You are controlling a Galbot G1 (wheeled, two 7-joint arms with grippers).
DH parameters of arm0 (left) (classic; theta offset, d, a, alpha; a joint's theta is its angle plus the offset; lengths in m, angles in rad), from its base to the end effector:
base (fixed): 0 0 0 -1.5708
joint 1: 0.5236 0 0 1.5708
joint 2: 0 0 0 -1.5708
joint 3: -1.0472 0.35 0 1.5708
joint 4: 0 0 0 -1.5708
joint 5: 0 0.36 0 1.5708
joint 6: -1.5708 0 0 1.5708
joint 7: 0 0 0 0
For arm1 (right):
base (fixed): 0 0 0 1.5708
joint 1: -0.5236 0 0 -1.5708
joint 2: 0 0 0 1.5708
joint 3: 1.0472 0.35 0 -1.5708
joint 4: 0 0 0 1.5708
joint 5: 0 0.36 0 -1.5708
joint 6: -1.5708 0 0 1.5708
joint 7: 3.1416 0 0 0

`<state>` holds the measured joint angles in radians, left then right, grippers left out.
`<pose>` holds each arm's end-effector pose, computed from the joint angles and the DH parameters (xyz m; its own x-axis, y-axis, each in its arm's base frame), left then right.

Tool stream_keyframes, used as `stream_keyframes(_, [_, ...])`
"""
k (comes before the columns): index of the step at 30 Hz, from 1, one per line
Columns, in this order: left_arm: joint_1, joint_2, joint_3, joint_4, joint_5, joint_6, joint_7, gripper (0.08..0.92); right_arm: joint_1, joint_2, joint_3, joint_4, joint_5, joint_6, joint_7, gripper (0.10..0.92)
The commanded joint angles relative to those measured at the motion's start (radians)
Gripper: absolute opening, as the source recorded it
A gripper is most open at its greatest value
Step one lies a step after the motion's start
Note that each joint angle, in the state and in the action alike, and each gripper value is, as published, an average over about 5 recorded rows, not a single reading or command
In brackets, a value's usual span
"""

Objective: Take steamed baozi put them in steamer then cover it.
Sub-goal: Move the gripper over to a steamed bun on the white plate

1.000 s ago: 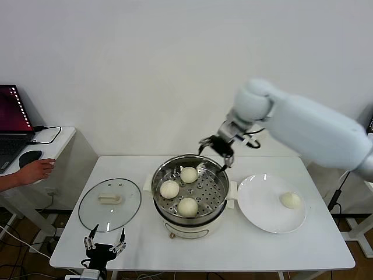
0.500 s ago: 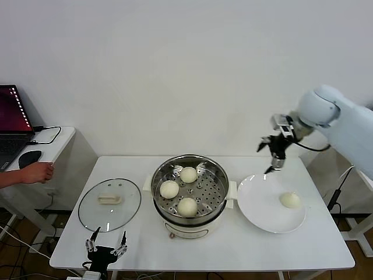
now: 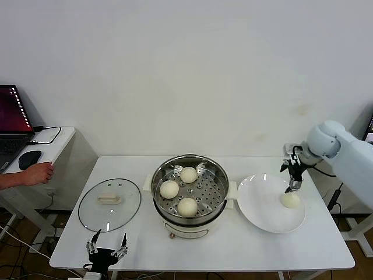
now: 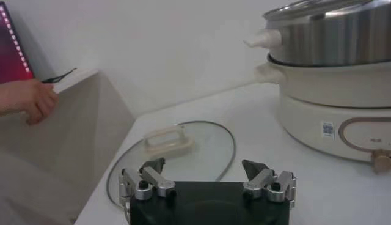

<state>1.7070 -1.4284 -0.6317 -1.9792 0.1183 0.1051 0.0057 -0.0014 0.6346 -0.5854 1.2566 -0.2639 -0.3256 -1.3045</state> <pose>0.1370 0.0647 -0.3593 -0.9398 -0.0661 0.3352 0.0351 0.9572 0.2872 0.5267 -0.1897 -0.1288 -0.1900 0.0056 0.9818 -0.9795 0.0677 -0.1899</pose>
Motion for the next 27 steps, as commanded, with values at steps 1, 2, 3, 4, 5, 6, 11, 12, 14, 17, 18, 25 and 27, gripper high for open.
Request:
stream_keyframes(1, [0.000, 0.002, -0.004, 0.003, -0.002, 0.002, 0.003, 0.823, -0.105, 0.067, 0.055, -0.126, -0.126, 0.052, 0.025, 0.823])
stream_keyframes(2, [0.000, 0.003, -0.005, 0.002, -0.001, 0.003, 0.004, 0.823, -0.109, 0.075, 0.058, -0.139, -0.130, 0.053, 0.029, 0.823])
stream_keyframes(3, [0.000, 0.003, -0.007, 0.002, -0.001, 0.004, 0.005, 0.823, -0.112, 0.084, 0.061, -0.151, -0.134, 0.054, 0.031, 0.823])
stream_keyframes(4, [0.001, 0.003, -0.008, 0.002, 0.000, 0.005, 0.005, 0.823, -0.115, 0.090, 0.063, -0.163, -0.141, 0.056, 0.033, 0.823])
stream_keyframes(5, [0.001, 0.003, -0.009, 0.002, 0.000, 0.005, 0.005, 0.823, -0.117, 0.096, 0.064, -0.173, -0.148, 0.059, 0.035, 0.823])
stream_keyframes(6, [0.003, 0.003, -0.010, 0.002, 0.000, 0.005, 0.005, 0.823, -0.118, 0.100, 0.065, -0.182, -0.155, 0.062, 0.036, 0.823])
stream_keyframes(11, [0.010, 0.000, -0.009, 0.004, 0.003, 0.004, 0.003, 0.823, -0.130, 0.117, 0.078, -0.233, -0.176, 0.084, 0.055, 0.822])
stream_keyframes(12, [0.010, -0.002, -0.007, 0.004, 0.005, 0.004, 0.003, 0.823, -0.132, 0.121, 0.081, -0.246, -0.180, 0.091, 0.063, 0.822])
stream_keyframes(14, [0.010, -0.005, -0.004, 0.005, 0.008, 0.004, 0.003, 0.823, -0.137, 0.129, 0.089, -0.275, -0.193, 0.110, 0.076, 0.823])
stream_keyframes(17, [0.010, -0.006, -0.001, 0.006, 0.010, 0.004, 0.003, 0.823, -0.147, 0.134, 0.102, -0.296, -0.207, 0.128, 0.087, 0.823])
stream_keyframes(18, [0.011, -0.006, -0.001, 0.007, 0.011, 0.004, 0.003, 0.823, -0.150, 0.134, 0.105, -0.298, -0.208, 0.132, 0.091, 0.823])
stream_keyframes(25, [0.015, -0.005, -0.003, 0.010, 0.012, 0.003, 0.001, 0.823, -0.164, 0.141, 0.123, -0.311, -0.204, 0.140, 0.110, 0.823])
stream_keyframes(27, [0.016, -0.005, -0.003, 0.011, 0.013, 0.003, 0.001, 0.823, -0.165, 0.144, 0.123, -0.313, -0.204, 0.141, 0.111, 0.823])
